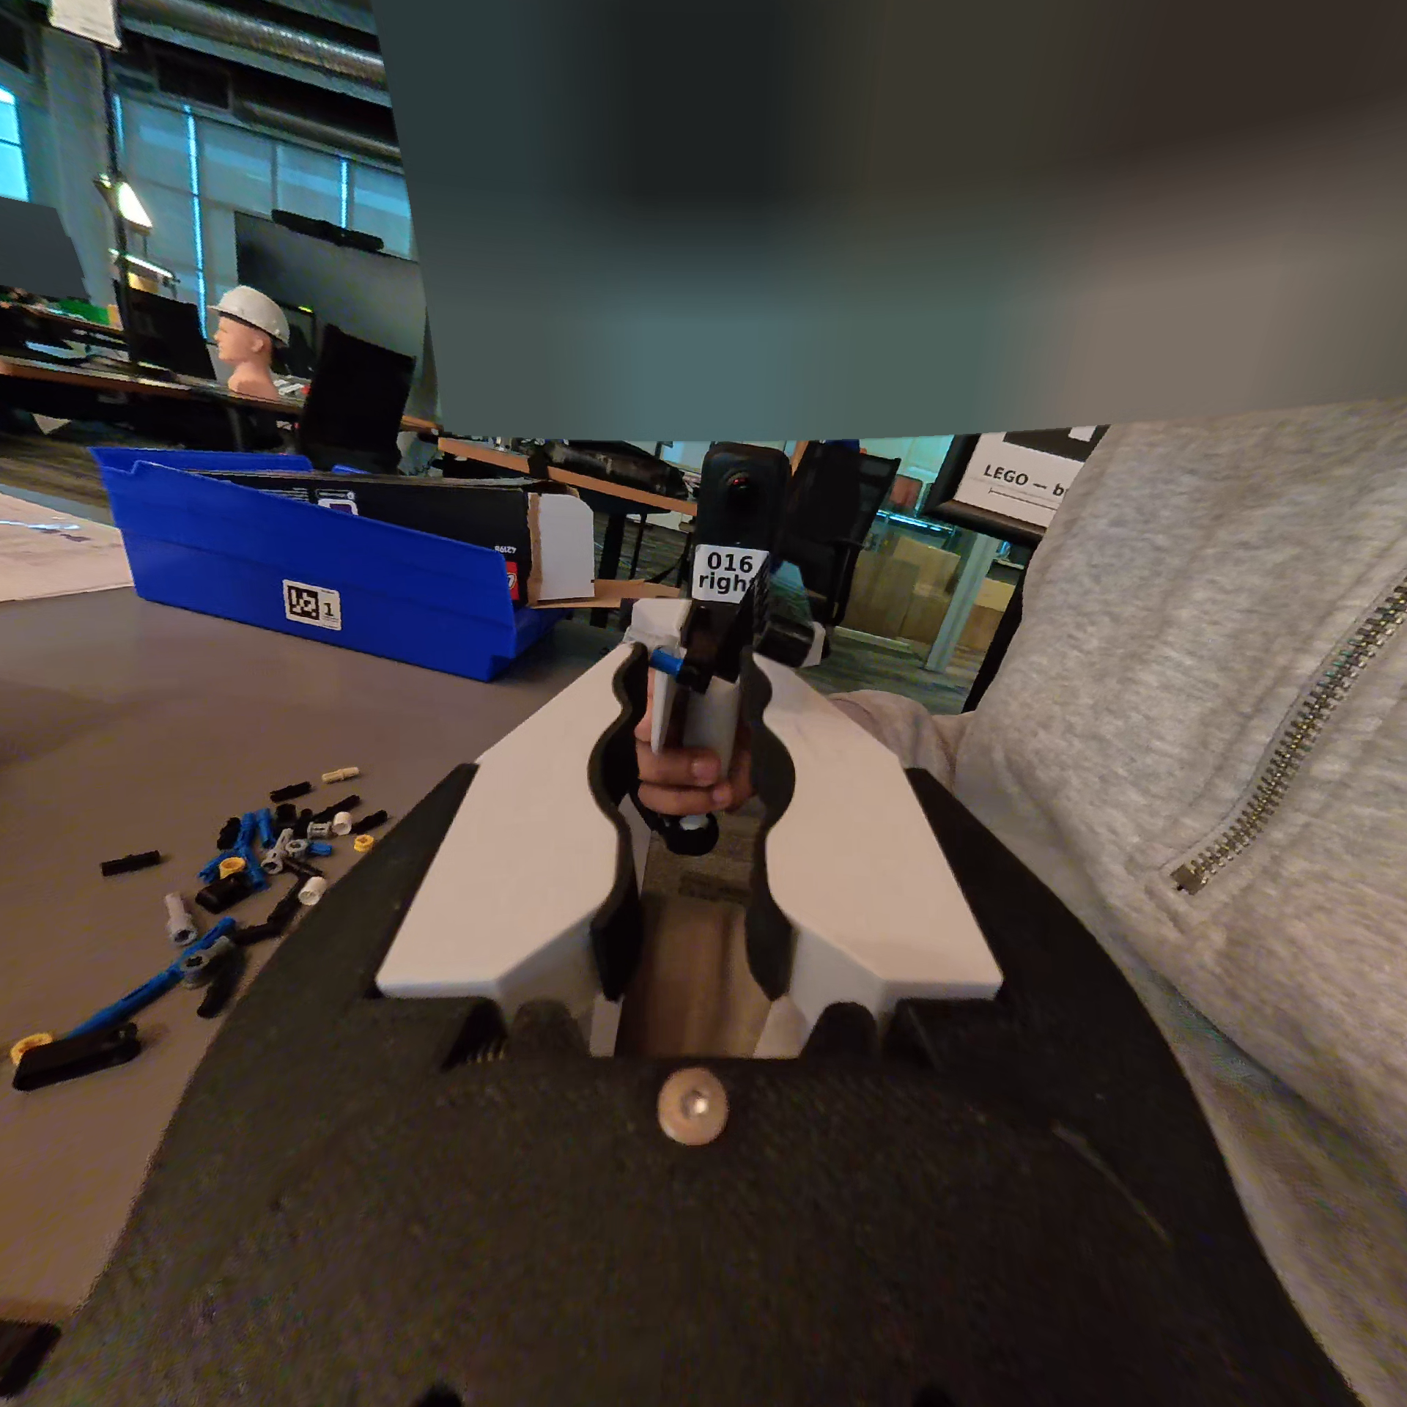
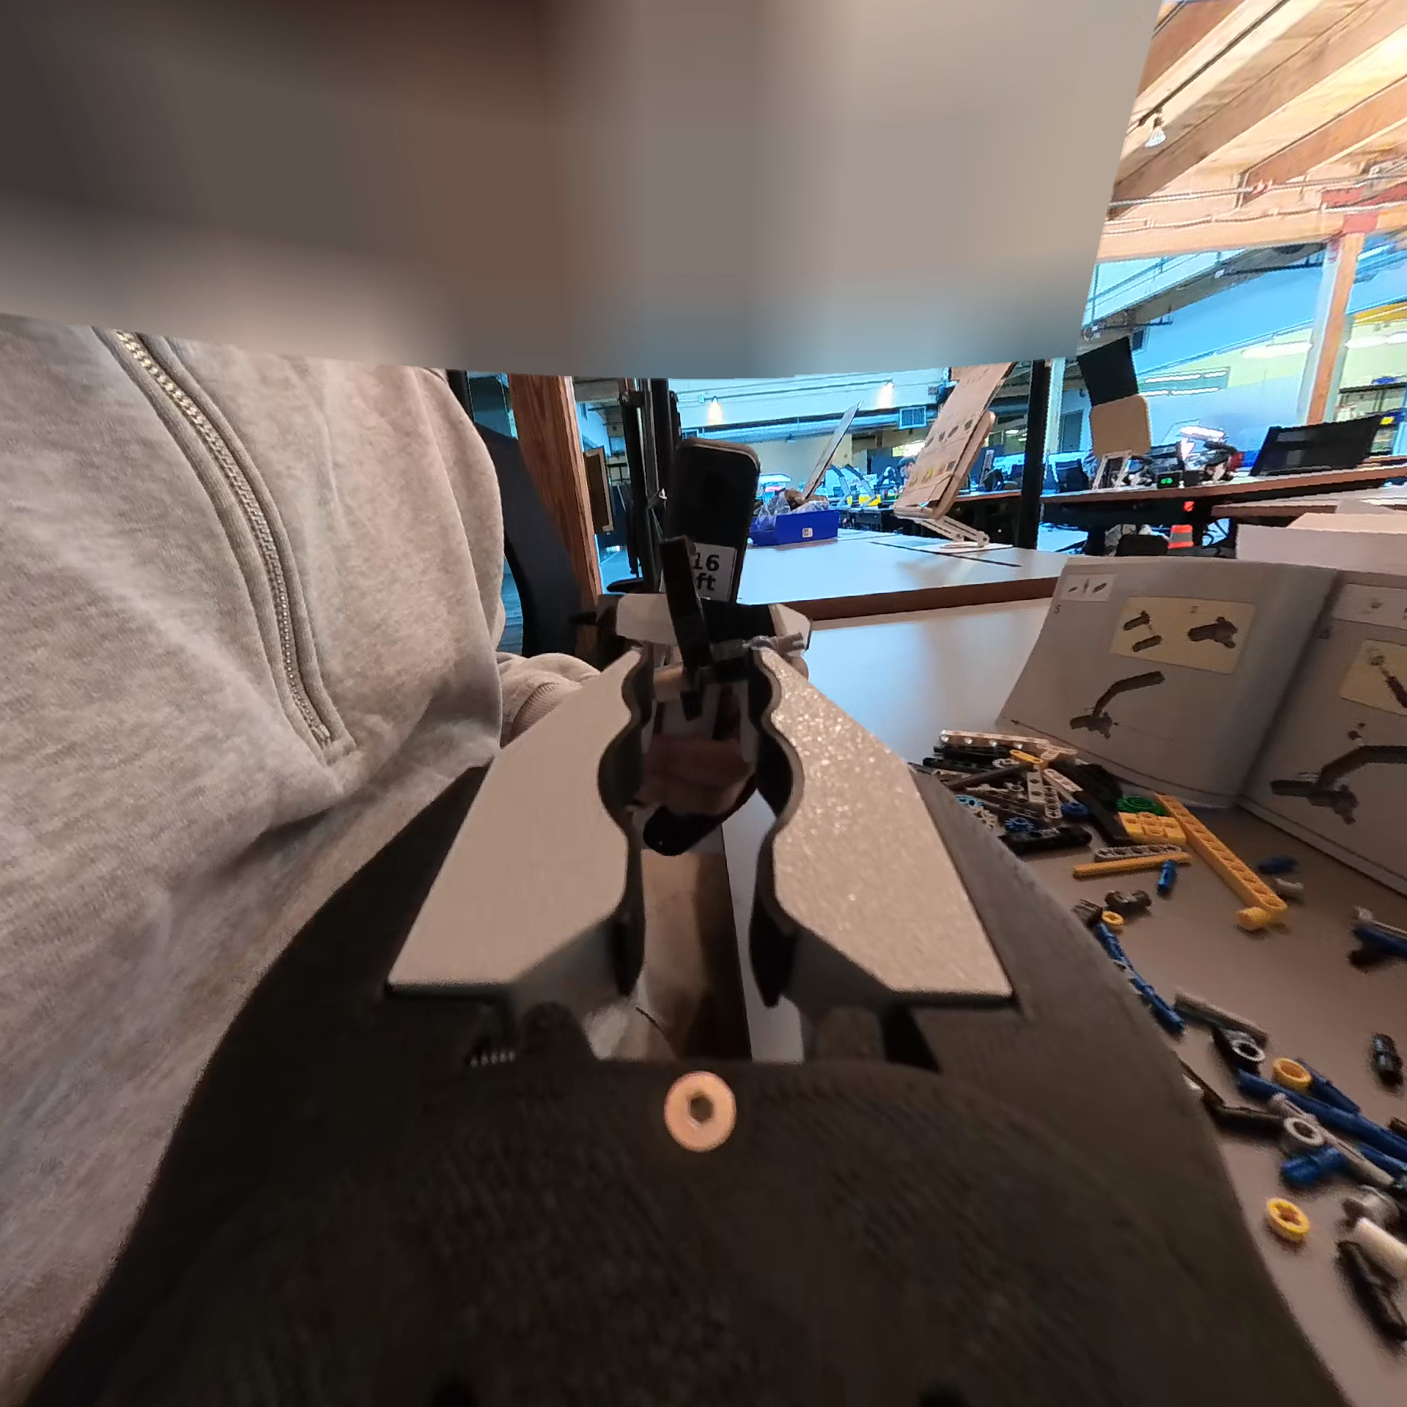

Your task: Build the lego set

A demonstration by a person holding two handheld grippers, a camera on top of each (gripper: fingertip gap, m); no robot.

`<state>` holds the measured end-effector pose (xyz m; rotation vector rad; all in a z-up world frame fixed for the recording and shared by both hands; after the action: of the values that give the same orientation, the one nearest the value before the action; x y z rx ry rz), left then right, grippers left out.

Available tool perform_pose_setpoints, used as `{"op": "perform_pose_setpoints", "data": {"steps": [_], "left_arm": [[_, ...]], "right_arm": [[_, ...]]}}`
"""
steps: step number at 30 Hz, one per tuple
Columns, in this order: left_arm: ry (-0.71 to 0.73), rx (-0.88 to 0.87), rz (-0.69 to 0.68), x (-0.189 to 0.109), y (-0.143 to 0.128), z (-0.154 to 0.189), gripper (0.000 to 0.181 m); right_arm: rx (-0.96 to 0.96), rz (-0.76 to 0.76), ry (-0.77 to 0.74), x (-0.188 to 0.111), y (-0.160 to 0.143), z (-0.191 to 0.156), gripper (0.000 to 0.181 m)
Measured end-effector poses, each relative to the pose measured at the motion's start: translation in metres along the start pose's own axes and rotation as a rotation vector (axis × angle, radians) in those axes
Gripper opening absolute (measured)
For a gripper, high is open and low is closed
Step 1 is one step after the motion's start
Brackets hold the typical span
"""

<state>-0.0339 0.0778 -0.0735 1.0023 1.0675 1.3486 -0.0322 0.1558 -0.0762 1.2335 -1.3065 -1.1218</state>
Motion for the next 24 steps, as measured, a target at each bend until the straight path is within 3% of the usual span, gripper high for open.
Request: {"op": "perform_pose_setpoints", "data": {"steps": [24], "left_arm": [[0.014,-0.055,0.003,-0.0001,-0.0032,-0.0069,0.015]], "right_arm": [[-0.050,-0.029,-0.061,0.0007,-0.0026,0.0024,0.023]]}}
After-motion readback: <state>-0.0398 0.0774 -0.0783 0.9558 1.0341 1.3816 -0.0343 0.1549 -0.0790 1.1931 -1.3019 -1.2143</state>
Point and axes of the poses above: each gripper's, where its closed fingertips meet, x out along the fingers, y out of its top, z = x × y across the jaws, the point moved 4 cm from there along -x, back along the fingers, and after that the axes turned 12 degrees about -z, right-handed, at the moved point
